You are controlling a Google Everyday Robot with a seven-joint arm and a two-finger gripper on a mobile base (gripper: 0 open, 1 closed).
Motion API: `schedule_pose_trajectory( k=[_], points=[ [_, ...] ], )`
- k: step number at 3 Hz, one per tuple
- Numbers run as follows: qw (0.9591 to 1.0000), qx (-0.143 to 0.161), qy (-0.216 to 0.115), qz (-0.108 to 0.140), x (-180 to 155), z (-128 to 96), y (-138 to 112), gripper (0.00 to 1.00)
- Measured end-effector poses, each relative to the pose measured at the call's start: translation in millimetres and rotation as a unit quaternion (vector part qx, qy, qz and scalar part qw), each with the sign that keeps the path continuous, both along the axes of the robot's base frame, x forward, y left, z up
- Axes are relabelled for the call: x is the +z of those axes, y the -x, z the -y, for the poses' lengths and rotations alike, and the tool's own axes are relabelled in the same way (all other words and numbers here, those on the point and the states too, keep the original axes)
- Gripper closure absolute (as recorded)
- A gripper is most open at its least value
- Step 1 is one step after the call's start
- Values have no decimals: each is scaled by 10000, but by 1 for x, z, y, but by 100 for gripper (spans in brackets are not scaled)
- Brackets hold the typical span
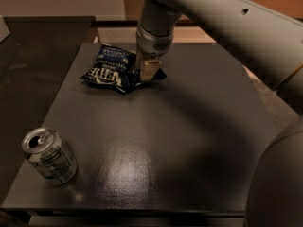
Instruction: Move rxbar blueberry near blue chip bag
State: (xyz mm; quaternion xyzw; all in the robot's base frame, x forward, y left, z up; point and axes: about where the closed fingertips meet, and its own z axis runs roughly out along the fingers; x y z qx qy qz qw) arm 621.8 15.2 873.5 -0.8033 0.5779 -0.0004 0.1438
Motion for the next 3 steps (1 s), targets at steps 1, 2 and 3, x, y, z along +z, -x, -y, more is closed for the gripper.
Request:
schedule_pose_trajectory(
  k=[1,2,3],
  points=[
    [10000,7,-3,-1,-1,-1,0,12],
    [10000,13,-4,-4,-3,-2,-1,0],
    [10000,13,-4,-4,-3,-2,-1,0]
  ],
)
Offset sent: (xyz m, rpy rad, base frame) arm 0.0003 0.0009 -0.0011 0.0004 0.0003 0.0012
